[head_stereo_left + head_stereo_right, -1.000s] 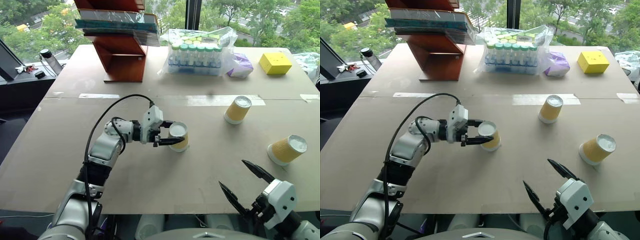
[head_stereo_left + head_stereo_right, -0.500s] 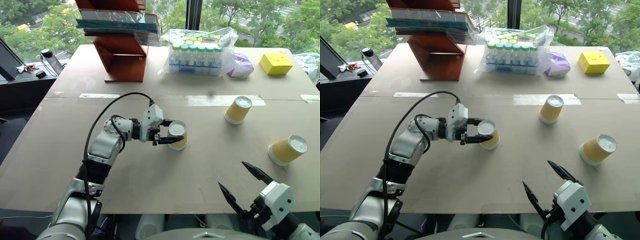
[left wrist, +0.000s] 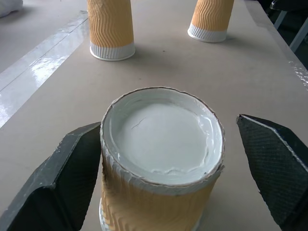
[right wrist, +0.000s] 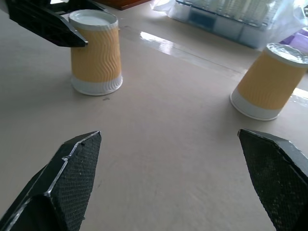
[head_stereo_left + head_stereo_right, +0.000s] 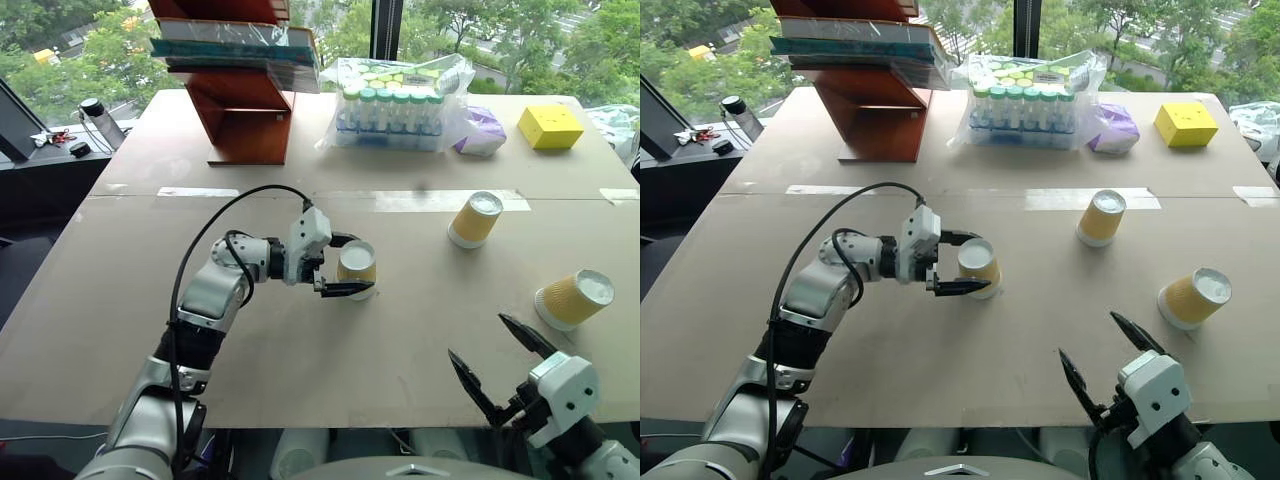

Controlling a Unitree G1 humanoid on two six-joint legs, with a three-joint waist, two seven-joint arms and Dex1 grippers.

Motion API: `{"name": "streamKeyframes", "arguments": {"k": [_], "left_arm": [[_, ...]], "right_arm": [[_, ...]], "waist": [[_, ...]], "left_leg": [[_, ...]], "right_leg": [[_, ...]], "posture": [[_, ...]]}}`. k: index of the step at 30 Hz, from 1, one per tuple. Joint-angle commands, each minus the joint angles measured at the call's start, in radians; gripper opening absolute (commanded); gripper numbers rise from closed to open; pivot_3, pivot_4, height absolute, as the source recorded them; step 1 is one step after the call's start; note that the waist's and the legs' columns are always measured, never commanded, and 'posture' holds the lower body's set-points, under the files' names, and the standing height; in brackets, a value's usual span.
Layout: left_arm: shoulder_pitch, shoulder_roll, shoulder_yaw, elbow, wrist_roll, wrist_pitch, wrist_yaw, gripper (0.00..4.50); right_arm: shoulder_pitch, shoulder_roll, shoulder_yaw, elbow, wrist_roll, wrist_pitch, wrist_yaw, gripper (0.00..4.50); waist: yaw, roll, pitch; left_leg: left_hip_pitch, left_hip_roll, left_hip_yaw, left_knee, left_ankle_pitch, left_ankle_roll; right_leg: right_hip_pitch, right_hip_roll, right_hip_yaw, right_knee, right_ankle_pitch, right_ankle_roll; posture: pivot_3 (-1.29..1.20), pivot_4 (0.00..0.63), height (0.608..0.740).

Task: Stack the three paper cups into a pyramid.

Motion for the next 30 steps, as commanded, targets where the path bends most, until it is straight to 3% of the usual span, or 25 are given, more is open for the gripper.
{"name": "streamKeyframes", "arguments": {"k": [1,5,11,22,29,30], "left_arm": [[0.078,0.059,0.121,-0.138,-0.108,0.037,-0.012,4.49],[0.229,0.146,0.218,-0.230,-0.227,0.046,-0.121,4.49],[0.245,0.231,0.258,-0.294,-0.365,0.142,-0.208,4.49],[0.258,0.272,0.303,-0.487,-0.508,0.279,-0.102,4.49],[0.280,0.292,0.350,-0.621,-0.605,0.350,0.011,4.49],[0.287,0.297,0.363,-0.643,-0.626,0.361,0.029,4.50]], "right_arm": [[-0.068,0.076,-0.131,-0.080,0.009,0.130,-0.162,4.50],[-0.216,0.161,-0.269,-0.077,-0.010,0.288,-0.337,4.50],[-0.348,0.156,-0.353,0.019,0.045,0.408,-0.348,4.50],[-0.567,0.111,-0.428,0.111,0.215,0.642,-0.363,4.50],[-0.615,0.085,-0.444,0.157,0.247,0.697,-0.361,4.50],[-0.617,0.081,-0.442,0.160,0.249,0.698,-0.357,4.00]], "waist": [[-0.008,0.000,0.000],[-0.021,0.000,-0.001],[-0.003,0.000,0.000],[-0.026,0.001,0.000],[-0.025,0.001,0.000],[-0.025,0.001,0.000]], "left_leg": [[0.000,0.001,0.000,0.000,0.000,0.000],[0.001,0.003,0.001,-0.001,0.000,0.000],[0.002,0.002,0.001,0.000,0.000,0.000],[0.004,0.001,0.003,0.000,0.000,0.000],[0.004,0.001,0.003,0.000,0.000,0.000],[0.004,0.001,0.003,0.000,0.000,0.000]], "right_leg": [[-0.001,0.000,0.001,0.001,0.000,0.000],[-0.002,0.000,0.003,0.004,0.000,0.000],[-0.001,-0.002,0.001,0.007,-0.002,-0.004],[-0.002,0.000,0.005,0.009,0.000,-0.001],[-0.002,0.000,0.005,0.008,0.000,-0.001],[-0.002,0.000,0.005,0.008,0.000,-0.001]], "posture": [[0.00,0.150,0.740],[0.00,0.150,0.740],[0.00,0.150,0.740],[0.00,0.150,0.740],[0.00,0.150,0.740],[0.00,0.150,0.740]]}}
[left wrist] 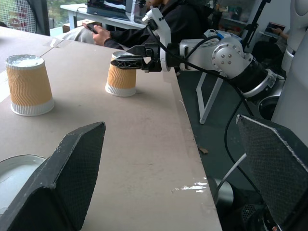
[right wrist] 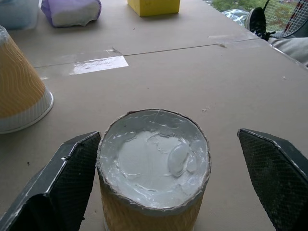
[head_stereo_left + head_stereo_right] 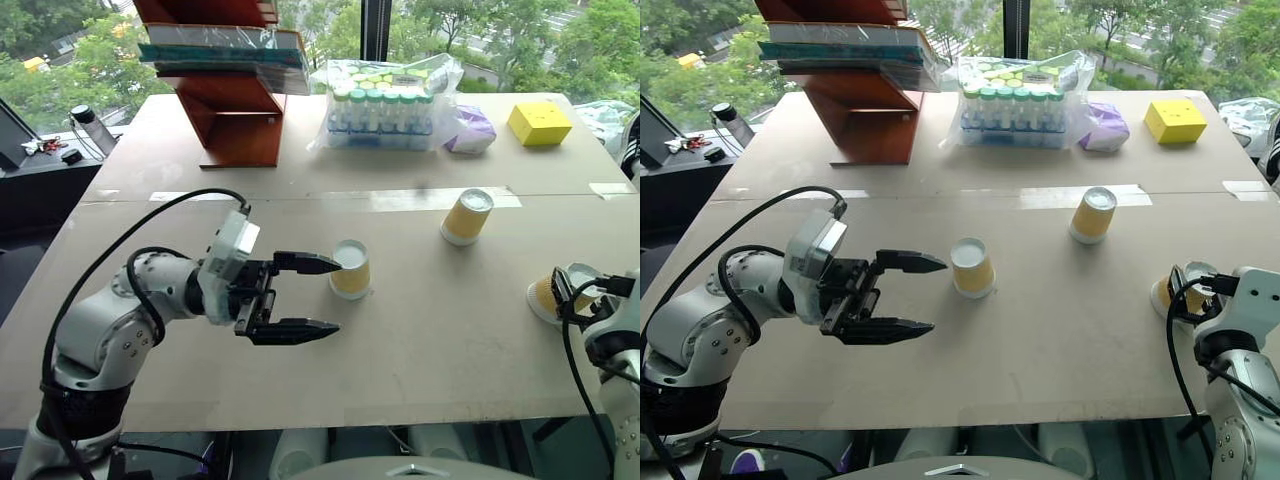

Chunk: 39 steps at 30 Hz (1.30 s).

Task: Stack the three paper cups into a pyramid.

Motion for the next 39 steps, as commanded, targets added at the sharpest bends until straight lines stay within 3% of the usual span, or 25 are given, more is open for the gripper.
{"name": "streamKeyframes", "arguments": {"k": [1,2,4,5,9,11,15,21,30,39], "left_arm": [[0.039,0.028,0.085,-0.122,-0.105,0.040,0.075,4.50],[0.068,0.036,0.113,-0.152,-0.133,0.050,0.093,4.50],[0.118,0.049,0.158,-0.193,-0.177,0.061,0.122,4.50],[0.144,0.054,0.180,-0.210,-0.194,0.061,0.132,4.50],[0.240,0.057,0.265,-0.241,-0.210,0.041,0.173,4.50],[0.310,0.048,0.308,-0.225,-0.138,0.002,0.170,4.50],[0.403,0.057,0.335,-0.136,-0.049,-0.061,0.108,4.50],[0.216,0.073,0.172,0.175,0.079,-0.125,0.007,4.50],[0.266,0.055,0.196,0.198,0.115,-0.202,-0.031,4.50],[0.411,0.033,0.276,0.200,0.129,-0.298,-0.089,4.50]], "right_arm": [[-0.014,-0.023,-0.022,-0.010,0.019,0.004,0.005,3.70],[-0.017,-0.027,-0.024,-0.017,0.023,0.008,0.005,3.41],[-0.012,-0.037,-0.021,-0.029,0.022,0.017,0.005,2.38],[-0.005,-0.043,-0.016,-0.039,0.021,0.018,0.009,2.17],[0.056,-0.120,0.036,-0.121,0.037,-0.012,0.116,2.17],[0.063,-0.192,0.114,-0.220,0.118,-0.001,0.229,2.17],[-0.016,-0.283,0.274,-0.259,0.158,0.031,0.296,2.17],[-0.227,-0.352,0.477,-0.159,0.145,0.096,0.334,2.17],[-0.346,-0.398,0.645,0.003,0.059,-0.005,0.437,2.17],[-0.473,-0.342,0.733,0.117,0.020,-0.055,0.501,2.17]], "waist": [[0.000,0.000,0.000],[-0.001,0.000,0.000],[-0.004,0.000,0.000],[-0.003,0.000,0.000],[0.002,0.001,0.000],[0.000,0.001,0.001],[-0.017,0.001,0.001],[0.004,-0.003,0.003],[-0.003,-0.004,0.005],[0.003,-0.004,0.005]], "left_leg": [[0.000,0.000,0.000,0.000,0.000,0.000],[0.000,0.001,0.000,0.000,0.000,0.000],[0.000,0.001,0.001,0.000,0.000,0.000],[0.001,0.002,0.002,-0.001,0.000,0.000],[0.000,0.002,0.001,-0.001,0.000,0.000],[0.000,0.002,0.001,0.000,0.000,0.000],[0.002,0.002,0.003,-0.002,0.000,0.000],[0.001,0.000,-0.002,0.000,0.000,0.000],[-0.005,0.001,-0.003,-0.004,-0.001,0.000],[-0.005,0.002,-0.006,-0.004,-0.001,0.000]], "right_leg": [[0.000,0.000,0.000,0.000,0.000,0.000],[0.000,0.000,0.000,0.000,0.000,0.000],[0.000,0.000,0.001,0.000,0.000,0.000],[0.000,0.000,0.002,0.000,0.000,0.000],[0.000,0.000,0.001,0.000,-0.001,-0.002],[0.000,0.000,0.001,0.000,-0.002,-0.002],[0.000,0.003,0.003,0.000,-0.002,-0.003],[0.000,0.004,0.000,-0.001,-0.002,-0.003],[-0.004,0.002,0.000,-0.008,0.001,0.000],[-0.003,0.001,-0.002,-0.009,0.001,-0.001]], "posture": [[0.00,0.150,0.740],[0.00,0.150,0.740],[0.00,0.150,0.740],[0.00,0.150,0.740],[0.00,0.150,0.740],[0.00,0.150,0.740],[0.00,0.150,0.740],[0.00,0.150,0.740],[0.00,0.150,0.740],[0.00,0.150,0.740]]}}
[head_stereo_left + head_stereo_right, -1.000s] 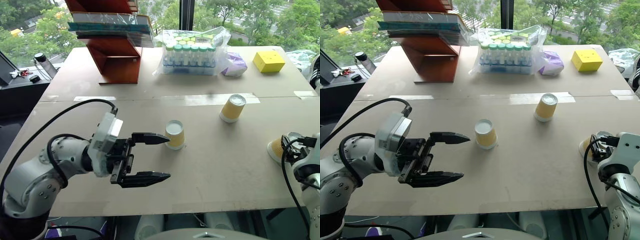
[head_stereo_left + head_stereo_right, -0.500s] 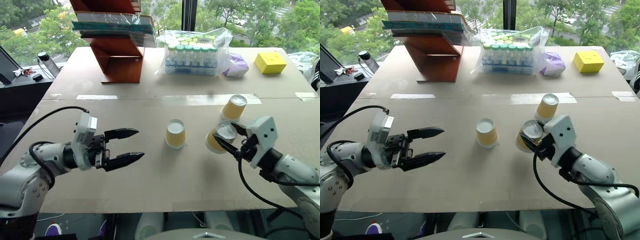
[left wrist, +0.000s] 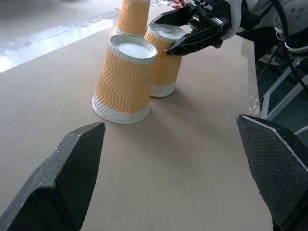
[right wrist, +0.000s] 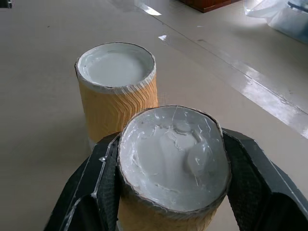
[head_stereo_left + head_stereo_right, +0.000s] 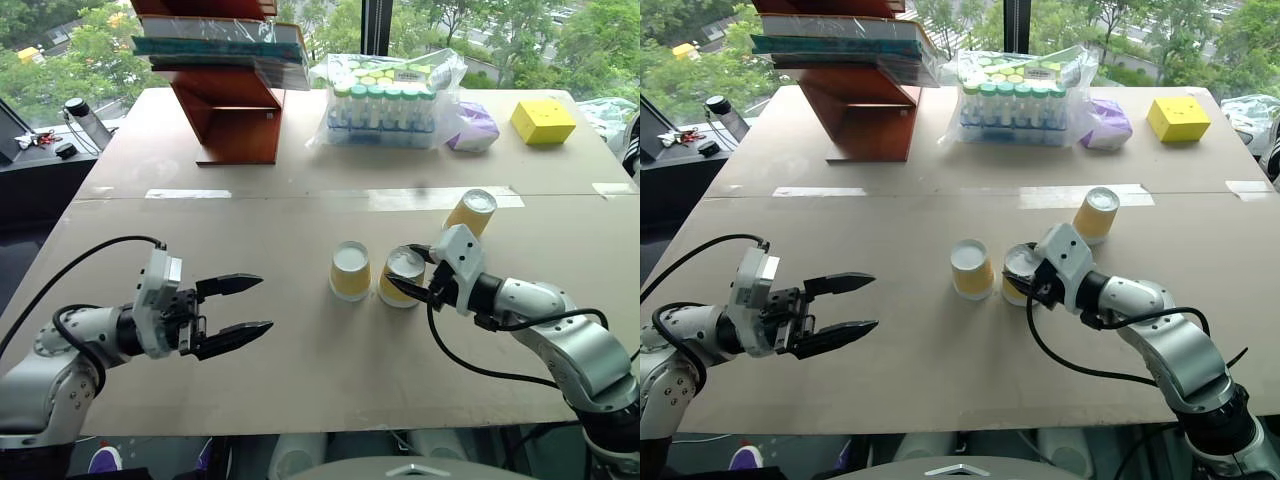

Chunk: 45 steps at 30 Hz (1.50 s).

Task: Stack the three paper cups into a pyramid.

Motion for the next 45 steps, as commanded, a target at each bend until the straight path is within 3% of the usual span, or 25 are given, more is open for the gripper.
{"name": "streamKeyframes", "arguments": {"k": [1,7,8,11,16,21,24,27,35,45], "left_arm": [[0.041,-0.009,0.056,0.000,0.007,-0.063,-0.045,4.50],[0.063,-0.017,0.061,0.028,0.017,-0.099,-0.069,4.50],[0.061,-0.018,0.060,0.034,0.019,-0.102,-0.072,4.50],[0.052,-0.018,0.056,0.052,0.025,-0.109,-0.081,4.50],[0.031,-0.022,0.043,0.072,0.028,-0.116,-0.084,4.50],[-0.009,-0.031,0.032,0.063,0.008,-0.101,-0.078,4.50],[-0.049,-0.040,0.022,0.035,-0.020,-0.078,-0.061,4.50],[-0.079,-0.049,0.010,0.015,-0.031,-0.059,-0.045,4.50],[-0.096,-0.044,0.014,0.023,-0.034,-0.039,-0.037,4.50],[-0.034,-0.052,0.050,-0.039,-0.052,-0.029,0.002,4.50]], "right_arm": [[-0.041,0.015,0.016,0.004,-0.009,-0.030,0.029,2.17],[-0.062,0.041,0.018,0.040,-0.007,-0.034,0.052,2.17],[-0.061,0.042,0.017,0.042,-0.003,-0.032,0.061,3.24],[-0.058,0.032,0.013,0.032,-0.009,-0.039,0.078,4.47],[-0.064,-0.014,-0.070,-0.038,0.033,-0.008,0.097,4.47],[-0.120,-0.063,-0.312,-0.120,0.230,0.123,0.072,4.47],[-0.146,-0.115,-0.413,-0.052,0.230,0.173,0.033,4.47],[-0.145,-0.145,-0.401,0.055,0.149,0.129,0.009,4.47],[-0.229,-0.038,-0.345,0.344,0.001,0.049,-0.118,4.47],[-0.290,0.039,-0.360,0.519,0.003,0.014,-0.100,4.47]], "waist": [[-0.001,0.000,0.000],[-0.002,0.000,0.000],[-0.002,0.000,0.000],[-0.002,0.000,0.000],[-0.001,0.001,0.000],[-0.001,0.001,0.001],[-0.001,0.001,0.000],[0.000,0.000,0.000],[-0.011,0.001,0.001],[-0.004,0.002,0.001]], "left_leg": [[0.000,0.000,0.000,0.000,0.000,0.000],[0.000,0.000,0.000,0.000,0.000,0.000],[0.000,0.000,0.000,0.000,0.000,0.000],[0.000,0.000,0.000,0.000,0.000,0.000],[0.000,0.000,0.000,0.000,0.000,0.000],[0.000,0.000,0.000,0.000,0.000,0.000],[0.000,0.000,0.000,0.000,0.000,0.000],[0.000,-0.001,0.000,0.001,0.000,0.000],[0.002,-0.002,0.002,0.000,0.000,0.000],[0.002,-0.001,0.002,0.001,0.000,0.000]], "right_leg": [[0.000,0.000,0.000,0.000,0.000,0.000],[0.000,0.000,0.000,0.000,0.000,0.000],[0.000,0.000,0.000,0.000,0.000,0.000],[0.000,0.000,0.000,0.000,0.000,0.000],[0.000,0.000,0.000,0.000,0.000,0.000],[0.000,0.000,0.000,0.000,0.000,0.000],[0.001,0.000,0.000,0.001,0.000,0.000],[0.001,0.000,0.000,0.001,0.000,0.000],[0.000,0.001,0.002,0.004,0.000,0.000],[0.000,0.000,0.002,0.004,0.000,0.000]], "posture": [[0.00,0.150,0.740],[0.00,0.150,0.740],[0.00,0.150,0.740],[0.00,0.150,0.740],[0.00,0.150,0.740],[0.00,0.150,0.740],[0.00,0.150,0.740],[0.00,0.150,0.740],[0.00,0.150,0.740],[0.00,0.150,0.740]]}}
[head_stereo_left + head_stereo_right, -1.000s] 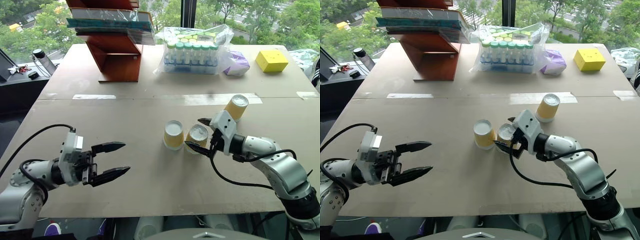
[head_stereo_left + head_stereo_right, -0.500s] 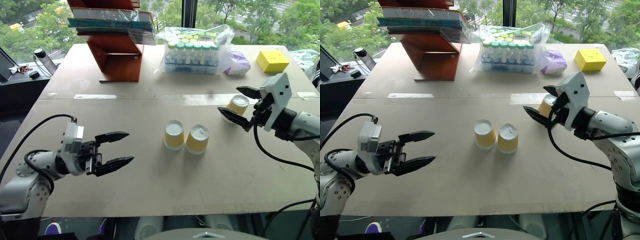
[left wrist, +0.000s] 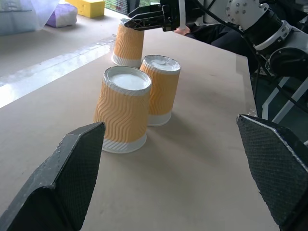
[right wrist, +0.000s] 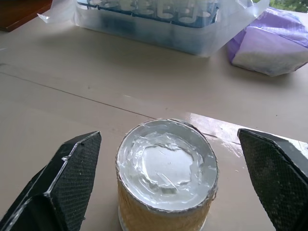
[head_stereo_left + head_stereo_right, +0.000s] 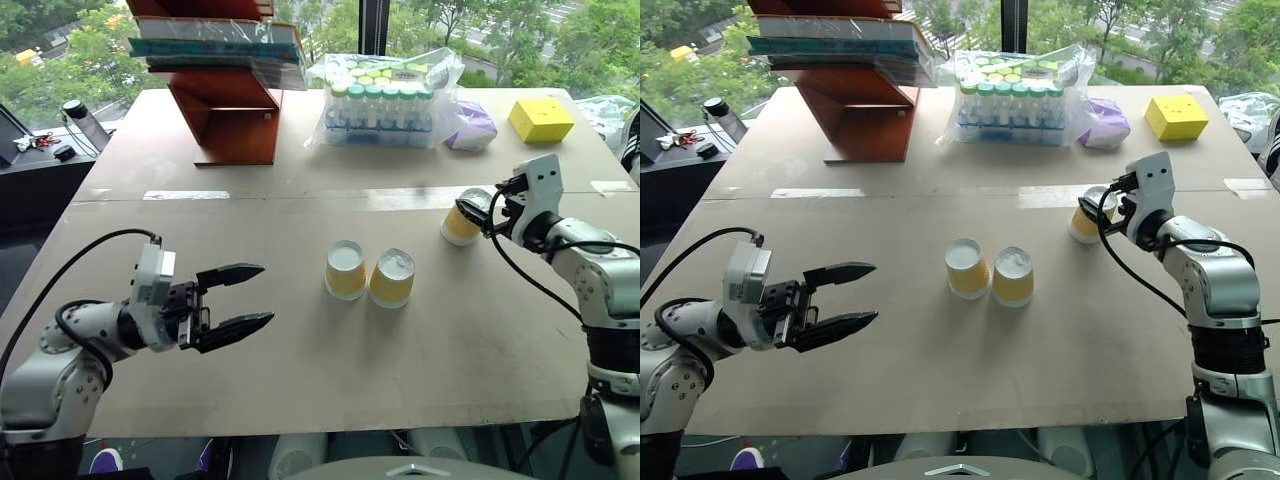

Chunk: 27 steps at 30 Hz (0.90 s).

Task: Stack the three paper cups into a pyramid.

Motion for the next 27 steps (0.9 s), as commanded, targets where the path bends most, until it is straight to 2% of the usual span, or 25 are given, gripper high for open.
{"name": "streamKeyframes", "arguments": {"k": [1,4,5,6,9,13,16,22,27], "left_arm": [[0.010,-0.003,0.040,-0.045,-0.030,-0.001,0.017,4.50],[0.015,-0.003,0.043,-0.056,-0.033,0.003,0.028,4.50],[0.016,-0.003,0.044,-0.057,-0.032,0.003,0.029,4.50],[0.017,-0.003,0.044,-0.057,-0.032,0.003,0.030,4.50],[0.016,-0.002,0.044,-0.058,-0.032,0.002,0.035,4.50],[0.002,0.002,0.036,-0.082,-0.042,0.021,0.064,4.50],[-0.008,0.006,0.032,-0.097,-0.049,0.040,0.086,4.50],[-0.036,0.022,0.024,-0.109,-0.056,0.081,0.111,4.50],[-0.053,0.024,0.020,-0.119,-0.056,0.106,0.123,4.50]], "right_arm": [[-0.024,0.006,-0.029,0.016,0.003,-0.031,0.009,4.47],[-0.032,0.015,-0.027,0.034,0.003,-0.041,0.013,4.47],[-0.034,0.017,-0.026,0.040,0.002,-0.044,0.012,3.96],[-0.036,0.019,-0.027,0.046,0.001,-0.043,0.011,3.71],[-0.033,0.021,-0.023,0.064,-0.009,-0.060,0.015,2.19],[-0.026,0.009,-0.019,0.034,-0.014,-0.097,0.038,2.10],[-0.018,-0.014,0.015,-0.109,0.029,-0.112,0.131,2.10],[-0.127,-0.004,0.082,-0.397,0.270,0.108,0.209,2.10],[-0.212,-0.054,0.135,-0.472,0.381,0.264,0.234,2.10]], "waist": [[0.001,0.000,0.000],[0.001,0.000,0.000],[0.001,0.000,0.000],[0.000,0.000,0.000],[0.000,0.000,0.000],[0.000,0.000,0.000],[0.000,0.002,0.001],[-0.008,0.004,0.003],[-0.001,0.004,0.003]], "left_leg": [[0.000,0.000,0.000,0.000,0.000,0.000],[0.000,0.000,0.000,0.000,0.000,0.000],[0.000,0.000,0.000,0.000,0.000,0.000],[0.000,0.000,0.000,0.000,0.000,0.000],[0.000,0.000,0.000,0.000,0.000,0.000],[0.000,0.000,0.000,0.000,0.000,0.000],[0.000,0.000,0.000,0.000,0.000,0.000],[0.000,0.002,0.000,0.000,0.000,0.000],[-0.001,0.001,-0.001,0.001,0.000,0.000]], "right_leg": [[0.000,0.000,0.000,0.000,0.000,0.000],[0.000,0.000,0.000,0.000,0.000,0.000],[0.000,0.000,0.000,0.000,0.000,0.000],[0.000,0.000,0.000,0.000,0.000,0.000],[0.000,0.000,0.000,0.000,0.000,0.000],[0.000,0.000,0.000,0.000,0.000,0.000],[0.000,0.000,0.000,0.000,0.000,0.000],[-0.002,0.001,0.001,0.003,0.000,0.000],[-0.003,0.000,0.000,0.003,0.000,0.000]], "posture": [[0.00,0.150,0.740],[0.00,0.150,0.740],[0.00,0.150,0.740],[0.00,0.150,0.740],[0.00,0.150,0.740],[0.00,0.150,0.740],[0.00,0.150,0.740],[0.00,0.150,0.740],[0.00,0.150,0.740]]}}
